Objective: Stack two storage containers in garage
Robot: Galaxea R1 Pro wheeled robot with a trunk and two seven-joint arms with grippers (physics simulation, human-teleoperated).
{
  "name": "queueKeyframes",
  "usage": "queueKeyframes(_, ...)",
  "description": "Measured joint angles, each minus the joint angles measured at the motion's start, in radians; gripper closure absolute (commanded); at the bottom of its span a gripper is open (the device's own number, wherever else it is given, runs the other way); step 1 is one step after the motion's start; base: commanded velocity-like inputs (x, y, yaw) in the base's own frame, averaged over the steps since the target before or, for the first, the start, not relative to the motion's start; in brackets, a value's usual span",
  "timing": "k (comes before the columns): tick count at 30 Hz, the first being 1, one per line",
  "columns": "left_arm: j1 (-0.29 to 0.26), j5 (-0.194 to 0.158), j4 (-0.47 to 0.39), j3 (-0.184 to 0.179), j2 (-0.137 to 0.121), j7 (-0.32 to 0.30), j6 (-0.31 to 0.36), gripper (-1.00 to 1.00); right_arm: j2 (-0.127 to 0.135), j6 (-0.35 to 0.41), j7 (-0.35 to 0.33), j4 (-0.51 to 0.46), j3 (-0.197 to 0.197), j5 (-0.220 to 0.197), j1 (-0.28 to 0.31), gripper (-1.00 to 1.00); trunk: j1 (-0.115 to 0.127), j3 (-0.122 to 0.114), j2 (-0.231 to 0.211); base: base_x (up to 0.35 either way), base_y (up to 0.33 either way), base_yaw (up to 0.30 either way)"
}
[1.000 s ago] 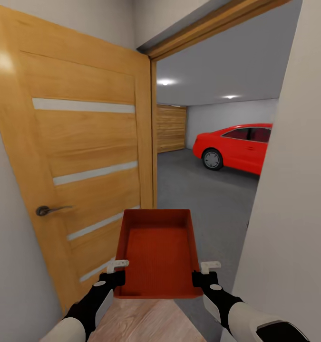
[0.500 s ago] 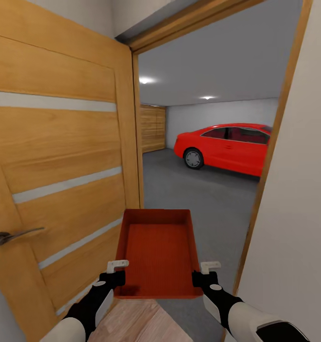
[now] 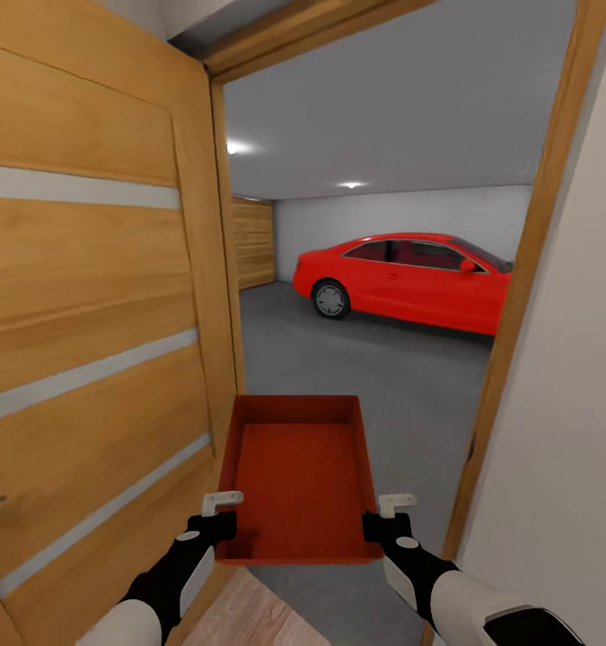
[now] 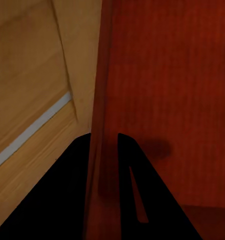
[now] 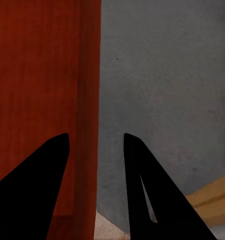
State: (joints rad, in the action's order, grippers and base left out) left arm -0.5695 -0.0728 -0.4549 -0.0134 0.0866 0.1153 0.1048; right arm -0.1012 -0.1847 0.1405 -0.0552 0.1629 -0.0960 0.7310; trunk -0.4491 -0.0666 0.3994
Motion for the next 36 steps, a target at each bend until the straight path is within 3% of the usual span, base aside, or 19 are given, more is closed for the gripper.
queueKeyframes(36,0.000,0.001,0.000,0.000,0.000,0.000,-0.001,1.00,0.001,-0.003,-0.004,0.001,0.003,-0.006,0.000,1.00,0.000,0.000,0.000,0.292,0.227,-0.283)
